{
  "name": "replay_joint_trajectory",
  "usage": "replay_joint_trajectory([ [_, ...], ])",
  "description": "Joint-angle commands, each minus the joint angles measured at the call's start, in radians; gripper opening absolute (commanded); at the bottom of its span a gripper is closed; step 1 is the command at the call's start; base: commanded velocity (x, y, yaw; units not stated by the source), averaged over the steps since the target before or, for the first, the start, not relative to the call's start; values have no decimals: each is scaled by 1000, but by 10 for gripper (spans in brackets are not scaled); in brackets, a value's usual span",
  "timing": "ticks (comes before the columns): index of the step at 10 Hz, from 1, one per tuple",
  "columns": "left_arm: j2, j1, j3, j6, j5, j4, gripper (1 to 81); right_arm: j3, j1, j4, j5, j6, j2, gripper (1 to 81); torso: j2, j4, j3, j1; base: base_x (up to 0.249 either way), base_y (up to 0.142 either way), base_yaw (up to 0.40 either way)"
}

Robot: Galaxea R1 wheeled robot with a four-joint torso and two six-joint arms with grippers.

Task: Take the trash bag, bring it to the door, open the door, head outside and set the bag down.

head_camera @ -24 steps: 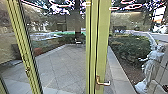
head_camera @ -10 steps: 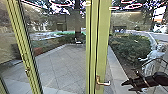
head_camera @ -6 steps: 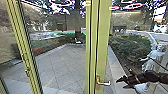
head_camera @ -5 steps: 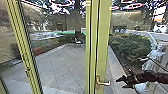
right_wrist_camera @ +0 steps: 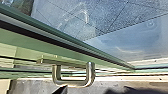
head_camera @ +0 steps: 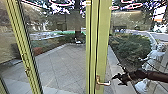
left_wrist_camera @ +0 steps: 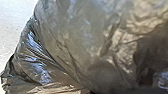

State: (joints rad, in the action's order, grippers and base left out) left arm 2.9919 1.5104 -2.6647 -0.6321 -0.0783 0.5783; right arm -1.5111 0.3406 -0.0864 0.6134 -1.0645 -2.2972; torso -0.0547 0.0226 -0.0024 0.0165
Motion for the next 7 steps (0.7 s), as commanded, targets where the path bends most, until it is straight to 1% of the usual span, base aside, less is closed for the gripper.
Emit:
replay_joint_trajectory([
  [1, 3, -58, 5, -6, -80, 14, 10, -75, -145, 29, 20, -9, -79, 811, 0, 0, 0, 0, 0, 0, 0],
  [3, 3, -58, 5, -6, -80, 15, 10, -151, -143, 31, 29, -34, -148, 811, 0, 0, 0, 0, 0, 0, 0],
  [4, 3, -57, 5, -5, -80, 15, 10, -164, -139, 30, 31, -44, -164, 811, 0, 0, 0, 0, 0, 0, 0],
  [7, 3, -58, 5, -3, -80, 15, 10, -251, -116, 31, 35, -74, -221, 811, 1, 0, -1, 0, 0, 0, 0],
])
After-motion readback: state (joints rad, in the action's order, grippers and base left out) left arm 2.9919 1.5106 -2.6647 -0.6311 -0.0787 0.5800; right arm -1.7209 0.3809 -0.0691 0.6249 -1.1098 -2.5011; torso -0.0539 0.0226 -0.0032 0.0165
